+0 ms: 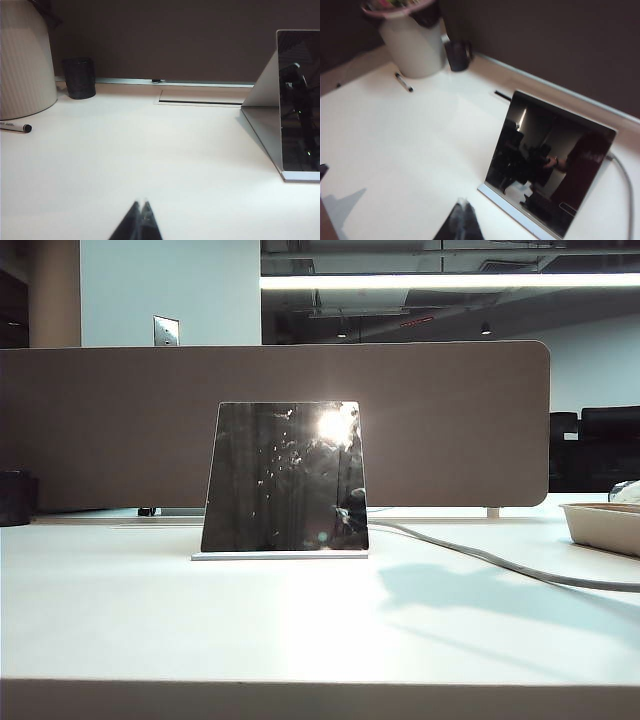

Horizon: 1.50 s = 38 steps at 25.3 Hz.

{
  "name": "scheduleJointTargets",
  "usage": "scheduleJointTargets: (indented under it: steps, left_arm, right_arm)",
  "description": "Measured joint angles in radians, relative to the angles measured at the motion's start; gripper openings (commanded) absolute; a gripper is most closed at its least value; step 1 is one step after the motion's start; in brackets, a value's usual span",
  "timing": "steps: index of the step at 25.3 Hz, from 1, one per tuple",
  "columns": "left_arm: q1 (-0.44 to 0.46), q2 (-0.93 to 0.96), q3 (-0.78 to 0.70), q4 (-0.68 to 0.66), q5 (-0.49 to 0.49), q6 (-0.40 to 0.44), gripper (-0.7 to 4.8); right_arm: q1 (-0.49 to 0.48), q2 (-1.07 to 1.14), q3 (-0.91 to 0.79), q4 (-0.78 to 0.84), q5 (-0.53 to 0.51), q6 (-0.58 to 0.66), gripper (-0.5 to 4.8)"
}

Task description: Push the base of the mirror on the table to move it forward for a short distance.

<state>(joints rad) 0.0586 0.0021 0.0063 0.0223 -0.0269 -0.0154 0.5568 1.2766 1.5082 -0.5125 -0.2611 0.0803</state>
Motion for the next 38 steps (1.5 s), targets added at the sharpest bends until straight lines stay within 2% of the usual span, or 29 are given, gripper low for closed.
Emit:
scheduleJointTargets:
  steps: [5, 15, 24, 30, 38]
  left_arm:
    - [0.0, 0.0, 0.0, 0.0, 0.0, 0.0, -0.01]
    - [-0.045, 0.0, 0.0, 0.0, 0.001, 0.0, -0.01]
    - [-0.045, 0.0, 0.0, 0.0, 0.001, 0.0, -0.01]
    - [-0.045, 0.0, 0.0, 0.0, 0.001, 0.0, -0.01]
    - [-0.045, 0.0, 0.0, 0.0, 0.001, 0.0, -0.01]
  right_arm:
    - [0.0, -0.195, -0.15, 0.0, 0.094, 0.0, -0.05]
    - [0.0, -0.581, -0.525, 0.147, 0.313, 0.0, -0.05]
    - [0.0, -0.876, -0.863, 0.259, 0.378, 0.004, -0.05]
    - [-0.001, -1.004, -0.976, 0.404, 0.463, 0.004, -0.05]
    - [-0.002, -1.017, -1.02, 0.423, 0.575, -0.001, -0.05]
